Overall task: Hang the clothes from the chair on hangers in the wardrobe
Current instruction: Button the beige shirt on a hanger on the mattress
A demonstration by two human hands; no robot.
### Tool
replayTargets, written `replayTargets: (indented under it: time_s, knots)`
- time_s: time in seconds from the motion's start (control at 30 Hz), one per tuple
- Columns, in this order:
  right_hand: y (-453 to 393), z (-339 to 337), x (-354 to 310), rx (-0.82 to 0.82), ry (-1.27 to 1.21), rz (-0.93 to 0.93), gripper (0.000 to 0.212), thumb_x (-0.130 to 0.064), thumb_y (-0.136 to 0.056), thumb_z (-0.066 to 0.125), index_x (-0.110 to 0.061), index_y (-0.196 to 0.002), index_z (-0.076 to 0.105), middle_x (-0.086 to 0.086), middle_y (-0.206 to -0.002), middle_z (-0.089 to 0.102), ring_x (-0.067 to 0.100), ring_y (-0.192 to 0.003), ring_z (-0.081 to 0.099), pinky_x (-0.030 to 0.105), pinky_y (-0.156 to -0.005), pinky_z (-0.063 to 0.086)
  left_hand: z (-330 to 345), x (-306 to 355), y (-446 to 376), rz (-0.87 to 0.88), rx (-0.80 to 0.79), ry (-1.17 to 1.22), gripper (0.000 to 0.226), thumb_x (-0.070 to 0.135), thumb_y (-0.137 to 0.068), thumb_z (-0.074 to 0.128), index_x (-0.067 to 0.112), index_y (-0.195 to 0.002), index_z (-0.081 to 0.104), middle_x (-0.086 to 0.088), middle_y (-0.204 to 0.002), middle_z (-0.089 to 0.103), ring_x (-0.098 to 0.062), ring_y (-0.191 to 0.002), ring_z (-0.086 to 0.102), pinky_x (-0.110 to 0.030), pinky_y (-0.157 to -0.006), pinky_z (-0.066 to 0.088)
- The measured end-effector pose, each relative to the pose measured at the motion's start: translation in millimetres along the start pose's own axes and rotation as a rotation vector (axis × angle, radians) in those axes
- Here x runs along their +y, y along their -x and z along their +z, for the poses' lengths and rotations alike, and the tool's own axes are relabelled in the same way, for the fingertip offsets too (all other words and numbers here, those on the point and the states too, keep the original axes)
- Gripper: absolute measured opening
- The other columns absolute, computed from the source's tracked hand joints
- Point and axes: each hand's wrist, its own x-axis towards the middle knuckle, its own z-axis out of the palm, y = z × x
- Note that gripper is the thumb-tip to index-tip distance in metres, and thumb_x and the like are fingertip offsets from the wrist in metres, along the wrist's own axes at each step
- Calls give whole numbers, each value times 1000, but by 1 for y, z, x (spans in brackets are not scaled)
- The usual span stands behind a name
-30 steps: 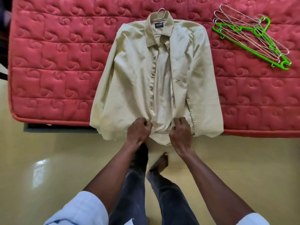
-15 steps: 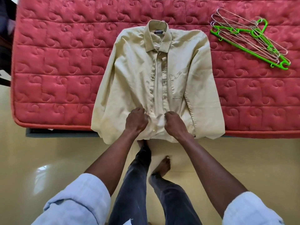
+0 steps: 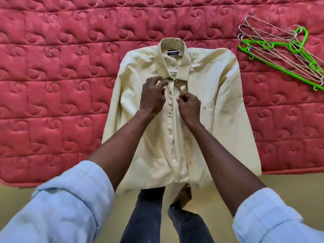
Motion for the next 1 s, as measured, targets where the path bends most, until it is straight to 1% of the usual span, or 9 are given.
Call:
replayTargets:
  time_s: [0.13, 0.23, 0.37, 0.47, 0.6, 0.77, 0.83, 0.93, 1.0]
  knots:
    - [-41, 28, -27, 169, -68, 117, 19, -25, -88, 62, -9, -78, 67, 7, -79, 69, 24, -76, 61, 33, -67, 43, 0, -14, -54, 223, -121, -167, 42, 16, -84, 57, 19, -125, 64, -13, -147, 47, -40, -137, 38, -48, -109, 32]
    - [-60, 41, -37, 234, -34, 216, 25, -36, -86, 65, -12, -84, 65, 5, -88, 67, 25, -83, 61, 30, -70, 41, -1, -26, -81, 350, -269, -235, 30, 26, -90, 56, 22, -118, 69, -10, -149, 46, -39, -144, 27, -46, -116, 14]
    - [-73, 48, -40, 251, 62, 289, 16, -34, -84, 64, -19, -91, 65, 3, -98, 65, 23, -91, 60, 27, -73, 38, -3, -35, -103, 449, -365, -249, 21, 31, -90, 60, 22, -102, 74, -2, -133, 60, -37, -142, 29, -50, -119, 15]
    - [-76, 48, -42, 275, 104, 314, 16, -27, -83, 57, -16, -90, 67, 5, -95, 67, 26, -88, 61, 28, -69, 36, -5, -32, -113, 462, -383, -206, 23, 32, -87, 60, 22, -99, 76, 5, -111, 68, -33, -129, 39, -42, -114, 14]
    - [-79, 42, -41, 303, -14, 355, 21, -25, -90, 54, -10, -81, 65, 9, -88, 67, 29, -79, 57, 30, -65, 37, -8, -20, -120, 286, -428, -112, 25, 37, -87, 66, 23, -105, 77, -1, -107, 59, -31, -121, 38, -38, -103, 20]
    - [-73, 36, -38, 183, -603, 477, 20, -11, -88, 68, -10, -70, 60, 6, -66, 61, 14, -56, 53, 29, -58, 48, -9, 2, -124, -87, -510, -88, 22, 29, -83, 65, 21, -99, 78, -3, -96, 57, -30, -115, 39, -39, -90, 27]
    - [-68, 36, -40, 122, -792, 541, 19, -5, -87, 68, -10, -70, 61, 6, -64, 58, 12, -53, 50, 28, -57, 48, -10, 7, -127, -237, -524, -16, 18, 26, -82, 66, 19, -94, 78, -6, -94, 63, -30, -116, 41, -39, -90, 30]
    - [-68, 35, -39, 73, -833, 554, 17, 5, -85, 65, -9, -74, 64, 5, -66, 60, 12, -56, 52, 24, -55, 47, -12, 9, -128, -382, -559, 122, 13, 24, -80, 73, 16, -88, 78, -7, -98, 70, -29, -118, 47, -37, -98, 38]
    - [-70, 34, -39, 55, -867, 569, 19, 8, -85, 61, -8, -76, 65, 5, -66, 58, 9, -51, 49, 20, -48, 43, -14, 11, -128, -434, -563, 180, 14, 25, -78, 75, 15, -87, 78, -5, -94, 70, -31, -115, 54, -42, -100, 44]
